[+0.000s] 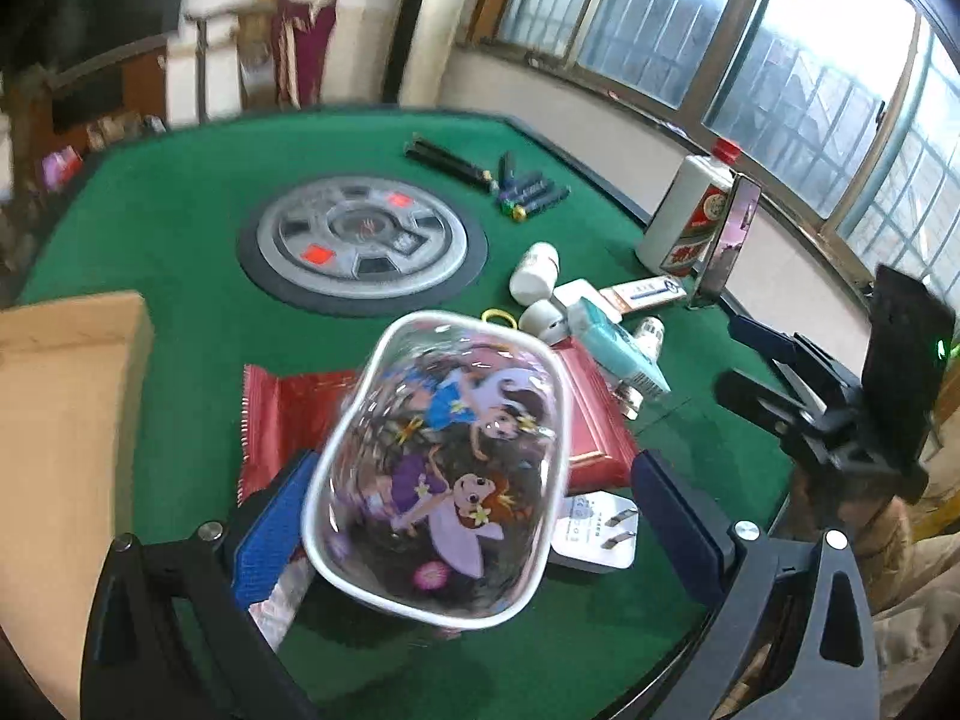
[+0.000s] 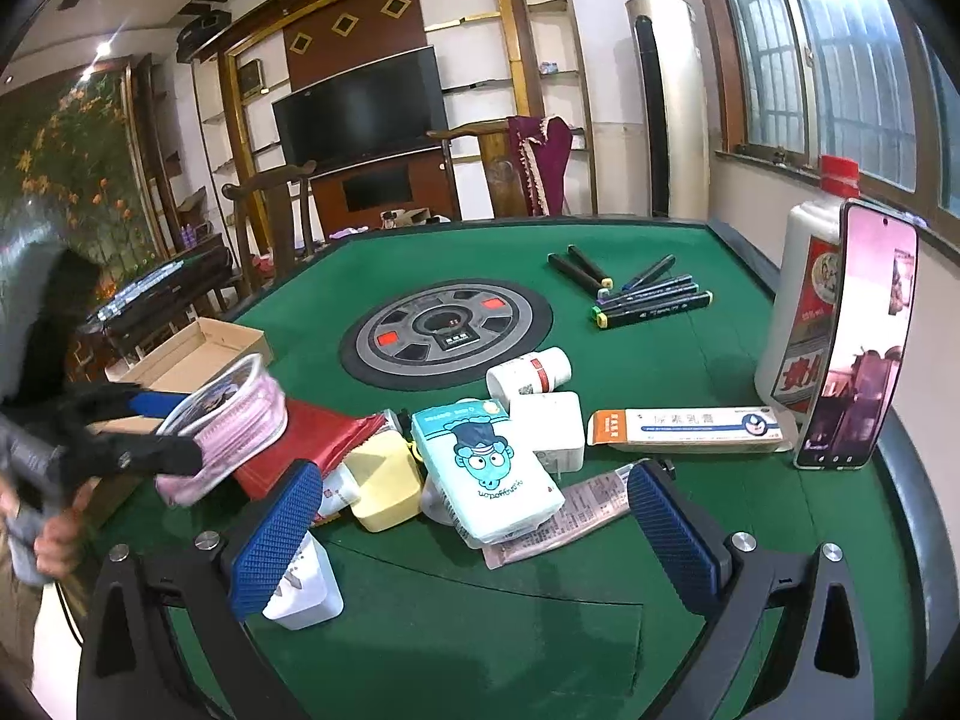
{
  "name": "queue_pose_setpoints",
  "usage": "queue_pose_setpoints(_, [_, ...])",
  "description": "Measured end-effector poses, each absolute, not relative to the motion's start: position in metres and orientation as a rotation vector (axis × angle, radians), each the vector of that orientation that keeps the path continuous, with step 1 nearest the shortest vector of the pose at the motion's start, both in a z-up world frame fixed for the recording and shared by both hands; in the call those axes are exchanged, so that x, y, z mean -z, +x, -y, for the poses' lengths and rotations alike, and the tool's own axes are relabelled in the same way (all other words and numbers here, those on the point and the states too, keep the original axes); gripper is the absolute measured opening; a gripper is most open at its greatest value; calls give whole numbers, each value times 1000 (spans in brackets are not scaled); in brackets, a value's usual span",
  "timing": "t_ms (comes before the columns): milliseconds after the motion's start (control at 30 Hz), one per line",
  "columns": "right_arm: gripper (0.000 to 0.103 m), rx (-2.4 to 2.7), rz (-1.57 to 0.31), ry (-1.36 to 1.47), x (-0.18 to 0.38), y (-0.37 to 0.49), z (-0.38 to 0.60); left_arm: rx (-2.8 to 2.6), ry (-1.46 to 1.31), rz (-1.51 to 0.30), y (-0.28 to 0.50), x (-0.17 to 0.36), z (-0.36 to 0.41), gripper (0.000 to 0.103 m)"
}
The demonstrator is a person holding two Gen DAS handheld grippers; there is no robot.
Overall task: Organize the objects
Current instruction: 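Grasp the clear pink cartoon pouch with the left gripper and lift it, then carry the pouch toward the tray with the left gripper while the right grasps the plug charger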
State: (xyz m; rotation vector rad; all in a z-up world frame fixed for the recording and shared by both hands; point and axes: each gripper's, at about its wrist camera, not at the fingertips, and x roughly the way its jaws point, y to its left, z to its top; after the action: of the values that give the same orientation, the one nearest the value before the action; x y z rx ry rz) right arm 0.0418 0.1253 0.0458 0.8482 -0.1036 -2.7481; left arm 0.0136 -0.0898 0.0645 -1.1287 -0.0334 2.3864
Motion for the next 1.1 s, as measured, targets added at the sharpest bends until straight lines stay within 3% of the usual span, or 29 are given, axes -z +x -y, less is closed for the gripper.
queue_pose_setpoints(133, [103, 2734, 109, 847, -46, 43, -123, -2506, -1097, -93, 29, -67, 78, 97])
queue_pose_setpoints(267, [103, 2733, 109, 840, -47, 47, -123, -2537, -1143, -88, 27, -58, 75, 91])
queue_pose_setpoints(600, [103, 2710, 130, 853, -45, 43, -120, -2633, -1157, -66, 48, -30, 93, 90])
queue_pose_setpoints(700, [103, 2700, 104, 856, -44, 44, -114, -2624, -1149, -66, 49, -27, 92, 81])
queue_pose_setpoints(933, [103, 2614, 36, 903, -39, 47, -104, -2612, -1119, -84, 60, -30, 88, 81])
queue_pose_setpoints(1000, [96, 2522, 9, 949, -33, 48, -95, -2623, -1100, -66, 64, -32, 90, 80])
queue_pose_setpoints(1100, [78, 2395, -43, 1032, -19, 48, -77, -2628, -1085, -15, 64, -35, 94, 80])
